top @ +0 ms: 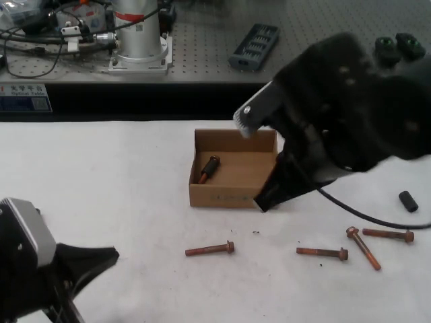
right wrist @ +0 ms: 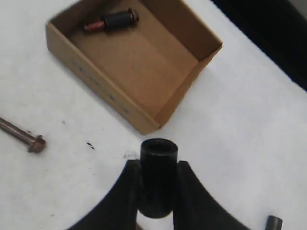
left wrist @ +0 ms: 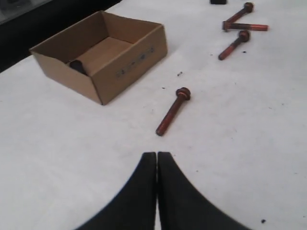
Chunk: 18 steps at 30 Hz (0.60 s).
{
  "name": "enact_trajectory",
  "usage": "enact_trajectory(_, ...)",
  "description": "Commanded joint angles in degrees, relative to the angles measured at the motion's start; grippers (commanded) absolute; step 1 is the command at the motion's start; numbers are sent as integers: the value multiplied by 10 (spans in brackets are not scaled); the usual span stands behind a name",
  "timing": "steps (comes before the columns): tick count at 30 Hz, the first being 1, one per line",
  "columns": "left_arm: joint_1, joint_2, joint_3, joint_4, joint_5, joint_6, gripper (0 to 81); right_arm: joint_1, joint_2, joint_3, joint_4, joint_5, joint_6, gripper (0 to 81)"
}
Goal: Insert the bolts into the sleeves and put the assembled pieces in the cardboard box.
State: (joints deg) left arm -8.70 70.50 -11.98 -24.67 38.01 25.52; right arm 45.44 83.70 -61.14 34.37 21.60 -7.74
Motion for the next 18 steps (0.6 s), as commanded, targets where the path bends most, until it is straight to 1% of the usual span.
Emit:
enact_trajectory(1, 0, -23, -30, 72, -19, -4, 0, 23, -79, 44, -28, -3, 60, 66)
enact_trajectory(3, 0, -31, -60, 151, -17, 18, 45, 36, -127, 77, -52, -3, 77, 66)
enact_trajectory(6, 0, -32, -115, 259, -17, 54, 169, 44, -191, 125, -74, -3, 106, 66)
enact_trajectory(8, -1, -32, -154, 322, -15, 70, 269, 44, -229, 149, -79, -3, 134, 66)
enact_trajectory(9, -2, -32, -168, 343, -10, 76, 296, 44, -246, 162, -79, -3, 155, 66)
enact_trajectory(11, -5, -32, -200, 390, 1, 100, 306, 48, -275, 190, -82, 4, 185, 66)
enact_trajectory(13, -14, -32, -229, 432, -4, 131, 306, 52, -304, 220, -82, 27, 212, 66)
enact_trajectory(15, -29, -32, -255, 466, -29, 154, 306, 56, -330, 249, -82, 45, 221, 66)
enact_trajectory(18, -64, -32, -292, 507, -85, 174, 306, 61, -371, 279, -82, 44, 246, 66)
